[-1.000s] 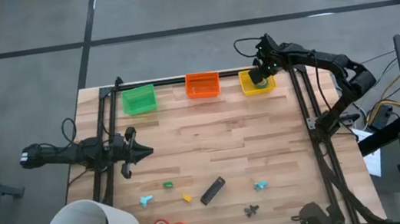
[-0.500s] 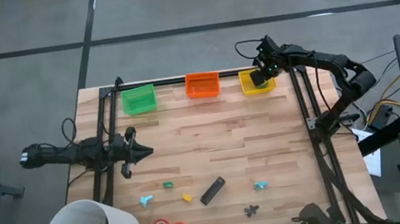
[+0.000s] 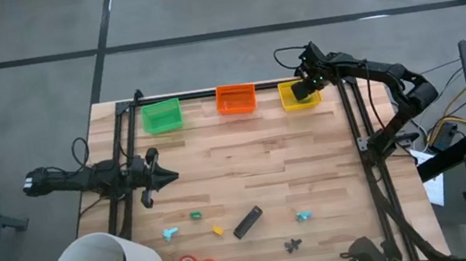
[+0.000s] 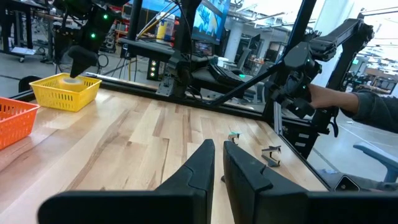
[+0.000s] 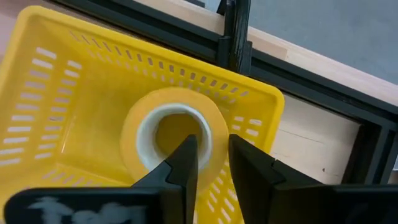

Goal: Pick and place Stapler, Stapler remover, tape
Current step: Put the yellow tape into the yellow bin, then put the right blue staple remover into the orange bin

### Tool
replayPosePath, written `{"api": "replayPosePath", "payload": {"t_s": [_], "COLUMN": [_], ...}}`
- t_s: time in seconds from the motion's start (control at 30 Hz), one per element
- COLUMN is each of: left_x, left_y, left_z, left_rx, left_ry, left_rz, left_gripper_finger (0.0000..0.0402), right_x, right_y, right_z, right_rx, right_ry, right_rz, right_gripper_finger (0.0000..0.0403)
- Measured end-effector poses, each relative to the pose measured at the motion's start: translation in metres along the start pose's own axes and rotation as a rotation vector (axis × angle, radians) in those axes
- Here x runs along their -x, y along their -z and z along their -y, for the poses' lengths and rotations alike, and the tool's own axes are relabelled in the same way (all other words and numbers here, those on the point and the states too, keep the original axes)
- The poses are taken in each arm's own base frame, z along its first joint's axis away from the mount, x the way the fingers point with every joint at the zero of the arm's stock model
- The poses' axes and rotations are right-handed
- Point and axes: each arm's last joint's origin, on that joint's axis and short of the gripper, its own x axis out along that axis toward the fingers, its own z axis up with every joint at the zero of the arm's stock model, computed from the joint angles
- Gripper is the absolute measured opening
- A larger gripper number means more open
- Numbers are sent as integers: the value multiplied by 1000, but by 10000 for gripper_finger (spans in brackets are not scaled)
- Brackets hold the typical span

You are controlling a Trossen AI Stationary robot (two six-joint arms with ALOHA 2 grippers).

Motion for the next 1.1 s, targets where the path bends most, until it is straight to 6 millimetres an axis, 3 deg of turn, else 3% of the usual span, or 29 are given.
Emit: {"api": "replayPosePath", "payload": {"t_s": [0.67, 0.87, 1.1], "left_x": [0, 0, 0], "left_y": [0, 0, 0], "left_z": [0, 0, 0], "left_rx": [0, 0, 0], "left_ry": [0, 0, 0], "left_rz": [0, 0, 0], "left_gripper_finger": [37, 37, 37], "right_x": [6, 19, 48], "right_y": [2, 4, 11], "right_z": [1, -7, -26], "right_rx": [56, 82, 139], "right_ry": [86, 66, 9], "right_rz": [16, 47, 137], "right_gripper_finger": [171, 184, 189]}}
